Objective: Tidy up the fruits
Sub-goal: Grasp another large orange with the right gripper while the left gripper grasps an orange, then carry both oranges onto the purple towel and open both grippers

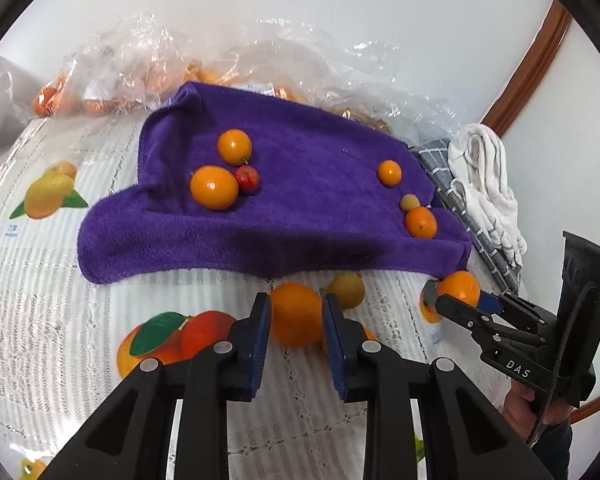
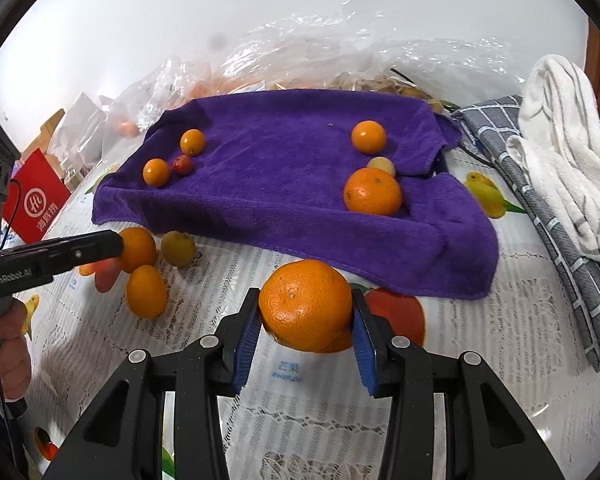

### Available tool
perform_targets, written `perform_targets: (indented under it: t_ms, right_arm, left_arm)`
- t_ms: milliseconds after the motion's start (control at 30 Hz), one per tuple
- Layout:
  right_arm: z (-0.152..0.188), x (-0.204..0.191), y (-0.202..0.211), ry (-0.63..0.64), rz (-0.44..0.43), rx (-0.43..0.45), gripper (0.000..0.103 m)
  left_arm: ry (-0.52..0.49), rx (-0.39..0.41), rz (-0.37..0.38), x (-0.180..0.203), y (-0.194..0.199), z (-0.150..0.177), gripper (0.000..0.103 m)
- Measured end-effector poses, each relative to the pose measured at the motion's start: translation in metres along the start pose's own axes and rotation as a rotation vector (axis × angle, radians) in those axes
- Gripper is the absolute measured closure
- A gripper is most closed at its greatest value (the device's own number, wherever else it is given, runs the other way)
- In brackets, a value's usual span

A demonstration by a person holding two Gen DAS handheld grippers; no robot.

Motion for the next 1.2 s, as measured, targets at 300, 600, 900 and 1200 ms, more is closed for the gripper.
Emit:
perform_targets:
  t_ms: [300, 600, 900, 1200]
  right_arm:
    - [0.002, 0.003, 0.005, -0.006, 0.001, 0.006, 0.061]
    - [0.001, 0.009, 0.016, -0.018, 0.006, 0.032, 0.06]
    - [-0.002, 0.017, 0.022, -0.028, -0.005, 0.046, 0.06]
    - [-0.026, 0.018, 0.03, -0.025, -0.022, 0.083, 0.06]
  left_arm:
    - [-0.01, -0.007, -0.011, 0.002, -0.002, 0.002, 0.056]
    - [0.018, -0.038, -0.02, -0.006, -0.021, 0.017, 0.039]
    - [0.024, -0.026, 0.013, -0.002, -0.024, 0.007, 0.068]
    - [0.065, 0.02, 0.015, -0.011, 0.001, -0.008, 0.068]
Point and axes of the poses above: each gripper's, at about its wrist camera, not at the fingertips, and y roughly against the way its jaws point, x to its right, z to its underside, the point moved 9 cm from there along -y, roughly the way its jaws point, and after that the axes turned 15 degrees about -x, right-handed, at the moved point
